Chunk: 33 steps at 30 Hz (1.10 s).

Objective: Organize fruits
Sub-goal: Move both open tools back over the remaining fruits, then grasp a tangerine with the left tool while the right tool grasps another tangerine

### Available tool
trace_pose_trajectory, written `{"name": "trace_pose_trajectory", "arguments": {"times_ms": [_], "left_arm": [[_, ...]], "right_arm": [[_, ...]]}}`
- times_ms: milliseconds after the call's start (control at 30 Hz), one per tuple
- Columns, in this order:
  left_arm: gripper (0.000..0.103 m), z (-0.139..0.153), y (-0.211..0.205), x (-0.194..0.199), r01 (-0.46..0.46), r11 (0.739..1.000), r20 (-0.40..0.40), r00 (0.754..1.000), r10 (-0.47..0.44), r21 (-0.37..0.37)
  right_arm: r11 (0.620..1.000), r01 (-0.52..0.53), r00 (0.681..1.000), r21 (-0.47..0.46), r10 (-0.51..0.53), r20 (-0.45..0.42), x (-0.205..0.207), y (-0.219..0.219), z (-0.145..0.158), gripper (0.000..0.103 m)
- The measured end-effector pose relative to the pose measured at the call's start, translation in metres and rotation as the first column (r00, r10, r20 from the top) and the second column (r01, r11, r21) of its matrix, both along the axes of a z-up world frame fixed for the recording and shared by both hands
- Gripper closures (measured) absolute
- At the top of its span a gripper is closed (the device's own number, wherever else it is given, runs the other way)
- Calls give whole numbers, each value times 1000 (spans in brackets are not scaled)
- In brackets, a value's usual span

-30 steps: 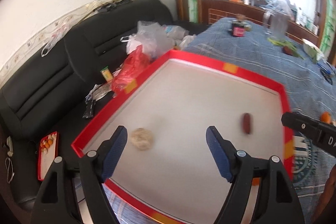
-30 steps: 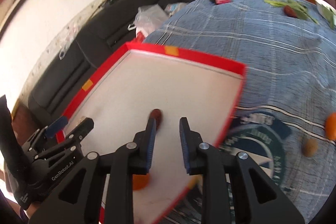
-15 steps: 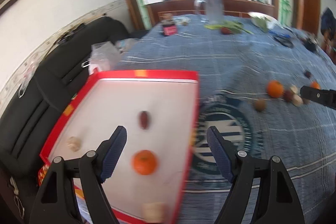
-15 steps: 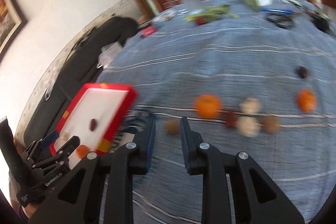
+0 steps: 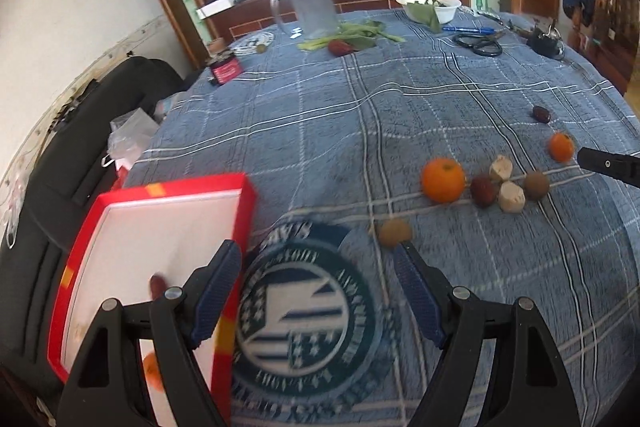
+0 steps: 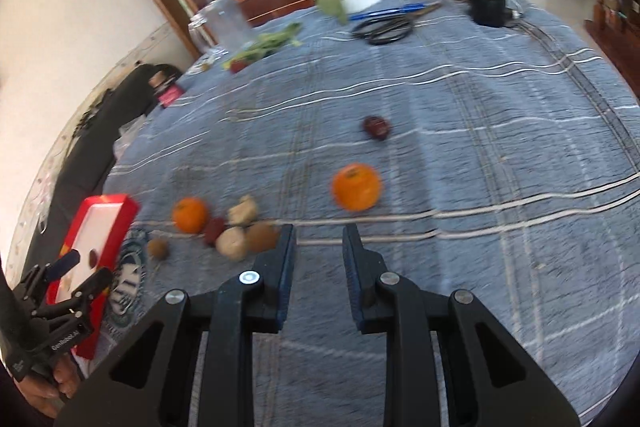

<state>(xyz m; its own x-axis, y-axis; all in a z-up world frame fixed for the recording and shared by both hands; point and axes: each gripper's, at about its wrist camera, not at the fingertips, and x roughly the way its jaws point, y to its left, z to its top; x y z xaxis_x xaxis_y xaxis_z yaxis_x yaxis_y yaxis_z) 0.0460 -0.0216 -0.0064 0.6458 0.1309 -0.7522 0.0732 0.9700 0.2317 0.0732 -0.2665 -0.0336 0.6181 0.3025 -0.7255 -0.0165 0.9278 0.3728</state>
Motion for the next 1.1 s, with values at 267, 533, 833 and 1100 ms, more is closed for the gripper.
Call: {"name": "trace_pose_trajectory", "arguments": {"times_ms": [267,533,833,1100], "left_arm": [[25,-4,-16,43,61,998,-30,998,-62,-23],[25,-13,-31,59,113,992,-48,992,-115,-51],[25,-9,-42,58,179,978,-64,980,-186,-108],[25,-27,-47,68,186,971,-111,973,-204,-154]], "right_arm": [[999,45,999,-30,-45,6,24,-8,2,51],[995,63,998,-79,-62,21,36,-8,-5,51],[997,43,999,-66,-42,19,40,-9,-11,51],[997,17,1000,-71,-18,-5,43,-4,-16,51]]}}
